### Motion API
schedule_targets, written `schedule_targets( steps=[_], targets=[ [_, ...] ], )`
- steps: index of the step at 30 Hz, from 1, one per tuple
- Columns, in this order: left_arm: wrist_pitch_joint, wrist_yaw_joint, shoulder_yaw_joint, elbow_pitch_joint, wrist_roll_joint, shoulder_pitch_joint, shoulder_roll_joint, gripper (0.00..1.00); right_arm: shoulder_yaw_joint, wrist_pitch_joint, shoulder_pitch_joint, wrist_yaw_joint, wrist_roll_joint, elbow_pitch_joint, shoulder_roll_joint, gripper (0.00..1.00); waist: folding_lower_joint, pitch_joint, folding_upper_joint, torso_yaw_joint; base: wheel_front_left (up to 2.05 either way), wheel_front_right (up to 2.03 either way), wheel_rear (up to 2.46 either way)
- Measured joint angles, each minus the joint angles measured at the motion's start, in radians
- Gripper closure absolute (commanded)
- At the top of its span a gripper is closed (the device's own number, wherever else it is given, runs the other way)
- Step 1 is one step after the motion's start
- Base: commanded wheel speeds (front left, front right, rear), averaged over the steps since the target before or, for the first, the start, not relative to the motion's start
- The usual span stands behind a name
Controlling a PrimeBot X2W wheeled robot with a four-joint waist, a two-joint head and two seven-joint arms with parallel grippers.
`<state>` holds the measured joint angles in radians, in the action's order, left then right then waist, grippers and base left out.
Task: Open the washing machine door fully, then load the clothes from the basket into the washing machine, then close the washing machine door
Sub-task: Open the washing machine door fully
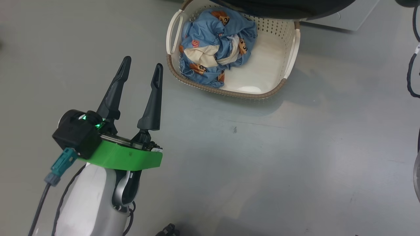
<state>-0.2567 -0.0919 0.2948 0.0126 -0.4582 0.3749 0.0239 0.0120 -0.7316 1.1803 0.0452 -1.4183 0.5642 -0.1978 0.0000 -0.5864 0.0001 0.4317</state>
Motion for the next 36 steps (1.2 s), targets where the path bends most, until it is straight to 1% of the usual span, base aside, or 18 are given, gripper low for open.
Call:
schedule_targets(
  steps=[9, 19, 28, 32, 36],
  targets=[
    [0.000, 0.000, -0.005, 0.000, 0.012, -0.001, 0.000, 0.00, 0.013, -0.043, -0.049, 0.014, -0.018, -0.001, 0.019, 1.00, 0.0000, 0.027, 0.0000, -0.023, 0.00, 0.00, 0.00],
    [0.000, 0.000, -0.014, 0.003, 0.020, -0.002, 0.000, 0.00, 0.025, -0.082, -0.088, 0.017, -0.042, -0.011, 0.035, 1.00, 0.0000, 0.053, 0.0000, -0.043, 0.00, 0.00, 0.00],
    [0.000, 0.000, -0.022, 0.003, 0.021, -0.002, 0.000, 0.00, 0.014, -0.071, -0.102, 0.019, -0.042, -0.026, 0.034, 1.00, 0.0000, 0.059, -0.0001, -0.054, 0.00, 0.00, 0.00],
    [0.000, 0.000, -0.037, 0.004, 0.039, -0.003, 0.000, 0.00, -0.006, -0.045, -0.109, 0.033, -0.042, -0.026, 0.033, 1.00, 0.0000, 0.064, -0.0001, -0.062, 0.00, 0.00, 0.00],
    [0.000, 0.000, -0.059, 0.007, 0.051, -0.007, 0.000, 0.00, -0.021, -0.029, -0.129, 0.037, -0.044, -0.031, 0.035, 1.00, 0.0000, 0.075, -0.0001, -0.077, 0.00, 0.00, 0.00]
  ],
)
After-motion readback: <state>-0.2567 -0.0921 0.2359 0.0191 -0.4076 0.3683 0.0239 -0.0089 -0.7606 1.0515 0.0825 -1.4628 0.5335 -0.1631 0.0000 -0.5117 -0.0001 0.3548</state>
